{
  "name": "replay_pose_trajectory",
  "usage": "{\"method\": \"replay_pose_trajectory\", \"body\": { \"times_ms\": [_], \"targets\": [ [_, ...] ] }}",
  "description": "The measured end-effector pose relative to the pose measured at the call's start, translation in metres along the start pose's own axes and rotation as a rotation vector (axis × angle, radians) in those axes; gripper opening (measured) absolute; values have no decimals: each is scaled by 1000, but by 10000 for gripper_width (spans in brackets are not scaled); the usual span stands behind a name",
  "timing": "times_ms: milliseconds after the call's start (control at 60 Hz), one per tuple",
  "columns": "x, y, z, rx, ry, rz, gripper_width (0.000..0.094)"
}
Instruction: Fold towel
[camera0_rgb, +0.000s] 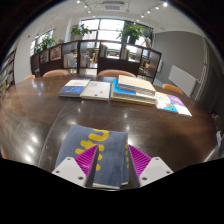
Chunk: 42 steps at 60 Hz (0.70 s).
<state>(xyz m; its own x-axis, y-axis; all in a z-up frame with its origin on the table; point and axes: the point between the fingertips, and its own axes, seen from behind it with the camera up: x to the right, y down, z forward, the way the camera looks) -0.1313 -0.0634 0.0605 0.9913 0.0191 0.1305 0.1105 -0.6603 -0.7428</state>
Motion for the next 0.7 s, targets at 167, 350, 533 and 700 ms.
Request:
{"method": "replay_pose_trajectory", "body": {
  "times_ms": [167,350,533,700],
  "targets": [
    [10,-47,-62,107,25,31,673],
    [11,-90,-166,264,62,74,710],
    [-4,-75,-255,345,61,140,730],
    [-3,-35,-296,295,90,151,730]
  ]
}}
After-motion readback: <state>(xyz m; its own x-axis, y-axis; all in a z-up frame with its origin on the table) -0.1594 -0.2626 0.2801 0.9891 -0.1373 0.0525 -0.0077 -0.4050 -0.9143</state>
